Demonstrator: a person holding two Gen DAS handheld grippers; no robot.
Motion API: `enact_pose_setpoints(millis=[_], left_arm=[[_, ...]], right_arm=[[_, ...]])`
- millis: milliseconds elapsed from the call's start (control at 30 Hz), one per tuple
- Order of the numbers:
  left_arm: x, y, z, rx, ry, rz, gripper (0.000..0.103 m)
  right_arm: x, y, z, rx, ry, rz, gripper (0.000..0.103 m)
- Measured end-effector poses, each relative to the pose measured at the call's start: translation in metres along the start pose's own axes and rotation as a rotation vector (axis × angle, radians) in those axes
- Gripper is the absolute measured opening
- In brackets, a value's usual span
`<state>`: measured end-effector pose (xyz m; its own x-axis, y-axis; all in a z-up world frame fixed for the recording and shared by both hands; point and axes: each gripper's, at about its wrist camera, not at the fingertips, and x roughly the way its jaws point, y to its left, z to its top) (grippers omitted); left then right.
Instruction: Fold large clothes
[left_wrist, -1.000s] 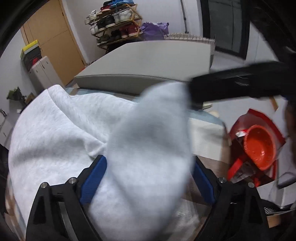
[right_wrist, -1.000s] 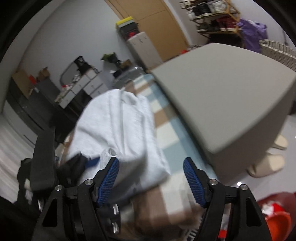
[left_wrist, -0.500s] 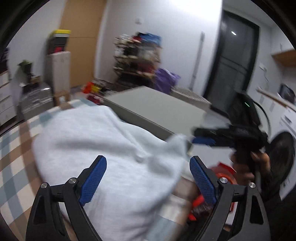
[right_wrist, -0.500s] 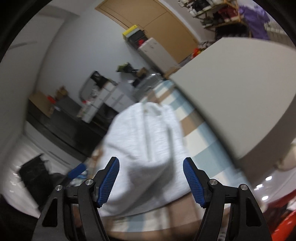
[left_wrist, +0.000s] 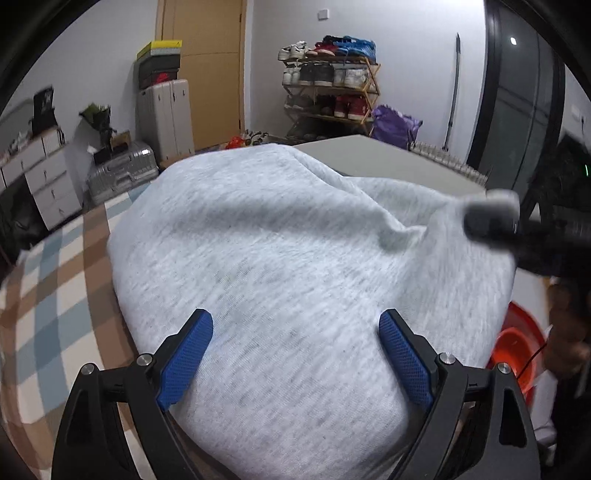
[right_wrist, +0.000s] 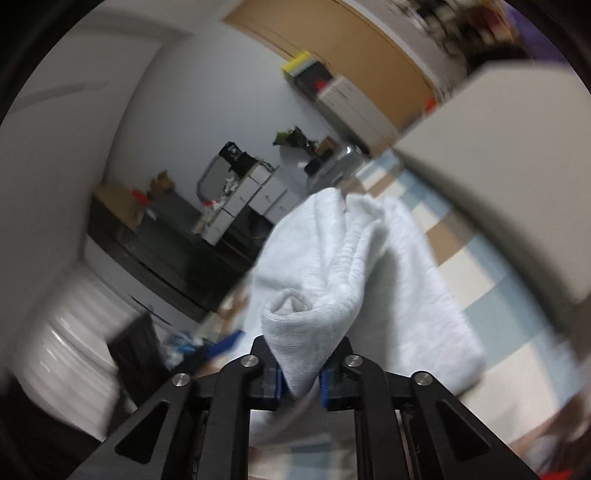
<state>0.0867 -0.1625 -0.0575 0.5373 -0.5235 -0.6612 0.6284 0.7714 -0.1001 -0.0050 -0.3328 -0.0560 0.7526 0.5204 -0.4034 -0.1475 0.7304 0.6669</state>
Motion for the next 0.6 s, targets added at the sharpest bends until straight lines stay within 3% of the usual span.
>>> enact_pose_setpoints(millis=[100,167,300,400,467,600], left_arm=[[-0.004,0.005,-0.004,0.02,0.008,0.007,0.088],[-0.002,0.004,-0.004,0.053,0.006,0.02,0.089],[-0.003,0.009,-0.009,0.029,0.006,0.016,0.089],[-0.002,0.012,-0.009,0.009,0.001,-0.003,0.089],[-0.002,0.009,-0.011,0.017,-0.007,0.007,0.09],[0.0,0.005,-0.011,0.025,-0.01,0.021,0.093]], right_arm=[[0.016,-0.048,-0.021,0.152,0.101,-0.115,0.013],[0.019,-0.06,-0.029,0.202,0.143,-0.134,0.018],[-0.005,-0.024,-0.002,0.054,0.057,-0.192,0.054],[-0.013,-0.011,0.026,0.002,-0.007,-0.19,0.056],[0.001,-0.001,0.048,-0.014,-0.002,-0.151,0.056],[0.077,0.013,0.072,-0.008,0.148,-0.054,0.056]])
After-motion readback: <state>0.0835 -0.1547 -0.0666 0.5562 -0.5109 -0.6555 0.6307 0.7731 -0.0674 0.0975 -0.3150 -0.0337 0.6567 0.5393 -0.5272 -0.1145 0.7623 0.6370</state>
